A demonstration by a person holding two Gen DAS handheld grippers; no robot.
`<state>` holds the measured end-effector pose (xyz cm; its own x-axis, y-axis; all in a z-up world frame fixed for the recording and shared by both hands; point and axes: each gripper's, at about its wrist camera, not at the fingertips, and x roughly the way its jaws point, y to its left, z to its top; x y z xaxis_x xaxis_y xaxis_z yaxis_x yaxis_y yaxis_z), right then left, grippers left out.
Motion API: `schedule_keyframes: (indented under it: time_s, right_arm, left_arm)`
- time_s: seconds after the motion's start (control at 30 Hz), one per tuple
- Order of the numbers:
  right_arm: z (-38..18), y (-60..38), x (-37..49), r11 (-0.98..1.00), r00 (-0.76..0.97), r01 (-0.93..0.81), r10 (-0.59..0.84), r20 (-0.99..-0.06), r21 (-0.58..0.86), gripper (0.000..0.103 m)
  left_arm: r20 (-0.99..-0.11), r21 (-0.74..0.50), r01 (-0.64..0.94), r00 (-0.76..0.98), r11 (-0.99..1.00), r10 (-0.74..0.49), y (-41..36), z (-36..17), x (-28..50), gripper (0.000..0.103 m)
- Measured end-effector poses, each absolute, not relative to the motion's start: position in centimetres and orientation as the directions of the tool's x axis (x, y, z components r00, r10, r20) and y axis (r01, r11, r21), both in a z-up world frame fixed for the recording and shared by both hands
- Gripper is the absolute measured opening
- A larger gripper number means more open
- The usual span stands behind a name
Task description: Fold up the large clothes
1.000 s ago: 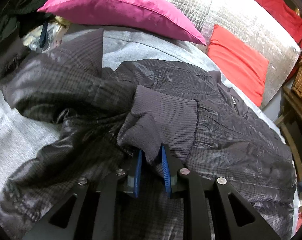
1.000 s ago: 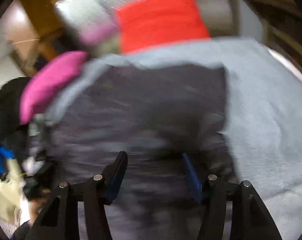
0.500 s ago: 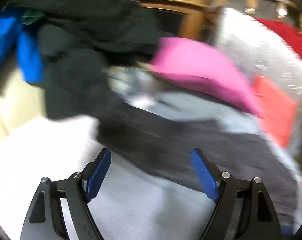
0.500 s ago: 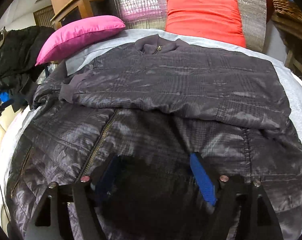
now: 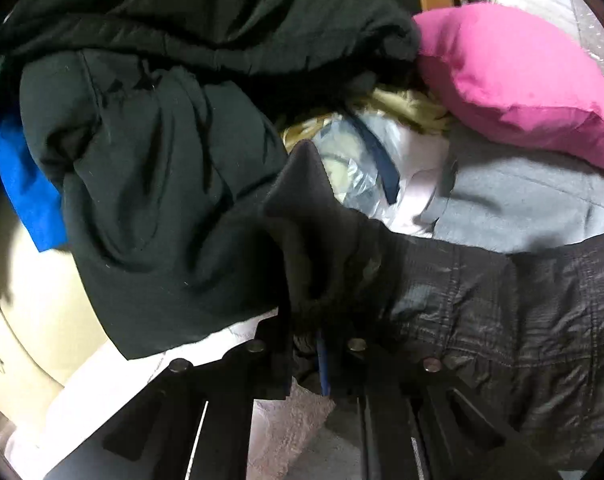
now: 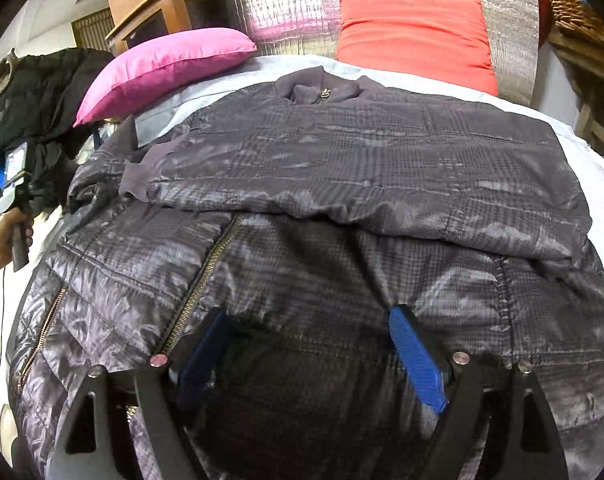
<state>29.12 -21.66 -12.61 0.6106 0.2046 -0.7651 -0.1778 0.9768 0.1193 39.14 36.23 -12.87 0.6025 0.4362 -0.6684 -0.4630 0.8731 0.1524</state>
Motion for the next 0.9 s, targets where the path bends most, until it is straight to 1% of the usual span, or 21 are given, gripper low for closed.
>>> schedule_keyframes:
  time_s: [0.07, 0.17, 0.23, 0.33, 0.37, 0.43, 0.47, 0.57, 0.63, 0.7, 0.73, 0.77, 0.8, 0.83, 0.9]
  right_arm:
    - [-12.6, -21.6, 29.1, 0.977, 0.611, -0.178, 0.205, -0.765, 0.119, 0.086]
    - [-12.6, -21.6, 29.1, 0.977, 0.611, -0.177, 0.204, -0.765, 0.119, 0.086]
    - [-12.6, -21.6, 29.1, 0.977, 0.61, -0.177, 0.204, -0.765, 0.12, 0.086]
    - [-12.6, -21.6, 29.1, 0.977, 0.61, -0.176, 0.203, -0.766, 0.119, 0.086]
    - [-12.6, -21.5, 29.1, 0.977, 0.609, -0.176, 0.202, -0.767, 0.118, 0.086]
    - [-12.5, -21.7, 29.1, 0.977, 0.609, -0.176, 0.207, -0.766, 0.124, 0.086]
    - [-12.5, -21.8, 29.1, 0.976, 0.608, -0.175, 0.211, -0.765, 0.13, 0.086]
    - [-12.5, -22.0, 29.1, 0.973, 0.608, -0.174, 0.226, -0.761, 0.15, 0.086]
    - [-12.5, -22.1, 29.2, 0.971, 0.607, -0.174, 0.235, -0.759, 0.162, 0.086]
    - [-12.4, -22.4, 29.3, 0.966, 0.606, -0.174, 0.257, -0.753, 0.19, 0.087]
    - [-12.4, -22.7, 29.3, 0.963, 0.604, -0.174, 0.27, -0.75, 0.206, 0.088]
    - [-12.2, -23.0, 29.4, 0.958, 0.601, -0.171, 0.287, -0.746, 0.231, 0.088]
    - [-12.1, -23.2, 29.4, 0.954, 0.6, -0.167, 0.298, -0.743, 0.249, 0.088]
    - [-11.9, -23.6, 29.4, 0.948, 0.595, -0.16, 0.315, -0.739, 0.275, 0.088]
    - [-11.1, -24.8, 29.5, 0.926, 0.584, -0.132, 0.362, -0.726, 0.355, 0.088]
  left_arm:
    - [-0.651, 0.149, -0.438, 0.631, 0.886, 0.422, 35.5, -11.5, 38.2, 0.01]
    - [-0.586, 0.121, -0.383, 0.717, 0.916, 0.377, 32.9, -7.2, 36.0, 0.01]
    - [-0.529, 0.089, -0.315, 0.789, 0.945, 0.313, 29.9, -3.4, 34.1, 0.01]
    - [-0.468, 0.054, -0.2, 0.86, 0.978, 0.202, 24.9, 0.9, 32.4, 0.01]
    - [-0.451, 0.036, -0.13, 0.882, 0.991, 0.133, 22.1, 2.7, 31.9, 0.01]
    - [-0.434, 0.015, -0.046, 0.9, 0.999, 0.048, 18.1, 4.4, 31.6, 0.01]
    - [-0.423, -0.003, 0.019, 0.906, 1.0, -0.019, 15.0, 5.5, 31.3, 0.01]
    - [-0.416, -0.045, 0.138, 0.898, 0.989, -0.144, 8.6, 6.7, 30.8, 0.01]
    - [-0.437, -0.073, 0.207, 0.873, 0.976, -0.217, 4.3, 6.3, 31.0, 0.011]
    - [-0.483, -0.108, 0.246, 0.834, 0.963, -0.267, 0.9, 4.8, 31.6, 0.015]
    - [-0.517, -0.135, 0.263, 0.804, 0.955, -0.294, -0.1, 3.8, 31.9, 0.028]
    - [-0.545, -0.159, 0.275, 0.777, 0.948, -0.316, -1.0, 3.0, 32.0, 0.047]
    - [-0.58, -0.175, 0.275, 0.747, 0.945, -0.325, -1.7, 1.9, 32.1, 0.055]
    - [-0.596, -0.183, 0.262, 0.737, 0.947, -0.319, -1.6, 1.2, 32.1, 0.059]
    - [-0.59, -0.213, 0.252, 0.737, 0.944, -0.33, -0.1, 0.3, 31.7, 0.06]
